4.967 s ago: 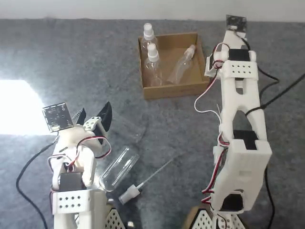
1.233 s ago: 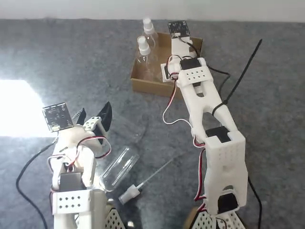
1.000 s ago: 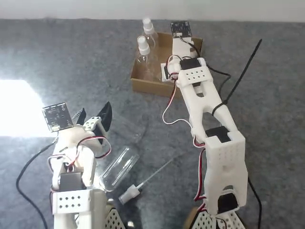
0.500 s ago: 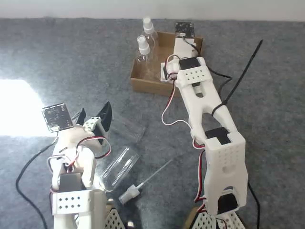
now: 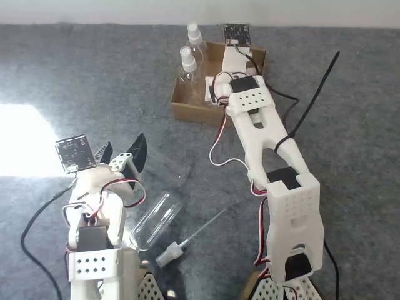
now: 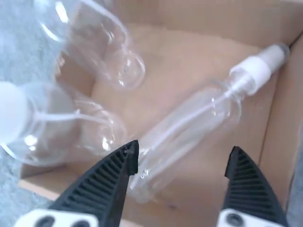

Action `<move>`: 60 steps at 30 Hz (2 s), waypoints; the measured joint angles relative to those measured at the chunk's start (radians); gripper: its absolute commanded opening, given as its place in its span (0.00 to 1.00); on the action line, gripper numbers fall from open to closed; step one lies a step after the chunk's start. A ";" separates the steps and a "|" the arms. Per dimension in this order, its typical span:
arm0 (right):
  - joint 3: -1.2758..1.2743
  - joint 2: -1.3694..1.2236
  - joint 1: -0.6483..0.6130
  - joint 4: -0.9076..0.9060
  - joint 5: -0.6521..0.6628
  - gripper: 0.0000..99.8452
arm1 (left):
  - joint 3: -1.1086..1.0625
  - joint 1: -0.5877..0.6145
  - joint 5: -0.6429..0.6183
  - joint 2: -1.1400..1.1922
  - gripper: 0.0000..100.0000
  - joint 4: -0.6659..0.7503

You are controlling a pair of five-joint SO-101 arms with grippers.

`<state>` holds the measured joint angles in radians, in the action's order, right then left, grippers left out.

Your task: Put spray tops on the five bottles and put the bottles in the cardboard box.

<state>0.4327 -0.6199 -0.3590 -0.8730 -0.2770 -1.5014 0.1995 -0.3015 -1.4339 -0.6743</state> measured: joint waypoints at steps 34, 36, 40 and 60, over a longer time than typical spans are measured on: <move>0.012 -0.015 0.037 -0.204 -0.002 0.28 | 0.000 0.000 0.000 0.000 0.26 0.000; 0.011 -0.014 0.029 -0.210 -0.002 0.28 | 0.000 0.000 0.000 0.000 0.26 0.000; 0.011 -0.014 0.025 -0.210 -0.002 0.28 | 0.000 0.000 0.000 0.000 0.26 0.000; 0.011 0.011 0.006 -0.127 -0.126 0.28 | 0.000 0.000 0.000 0.000 0.26 0.000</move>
<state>0.4434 -0.6091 -0.3529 -1.0004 -0.4028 -1.5014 0.1995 -0.3015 -1.4339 -0.6743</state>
